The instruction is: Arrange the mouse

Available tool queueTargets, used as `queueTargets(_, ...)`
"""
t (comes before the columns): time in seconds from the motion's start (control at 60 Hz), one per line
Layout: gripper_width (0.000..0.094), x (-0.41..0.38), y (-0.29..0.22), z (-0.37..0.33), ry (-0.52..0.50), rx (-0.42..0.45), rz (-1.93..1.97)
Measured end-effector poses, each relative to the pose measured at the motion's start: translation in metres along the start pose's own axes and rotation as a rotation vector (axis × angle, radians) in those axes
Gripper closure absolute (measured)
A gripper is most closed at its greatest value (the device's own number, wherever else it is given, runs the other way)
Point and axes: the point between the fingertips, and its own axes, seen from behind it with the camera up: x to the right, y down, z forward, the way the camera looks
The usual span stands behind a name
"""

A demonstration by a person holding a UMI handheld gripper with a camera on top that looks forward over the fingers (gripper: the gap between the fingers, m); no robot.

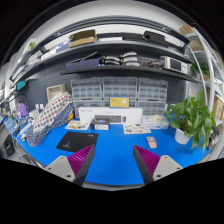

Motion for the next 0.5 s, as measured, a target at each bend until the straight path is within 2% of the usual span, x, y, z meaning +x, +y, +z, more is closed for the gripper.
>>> queueTargets(0.333, 0.0089, 0.067, 0.109, 0.040, 0.098, -0.164, 0.033)
queueTargets(0.5, 0.0089, 0.127, 0.137, 0.072, 0.176, -0.213, 0.032)
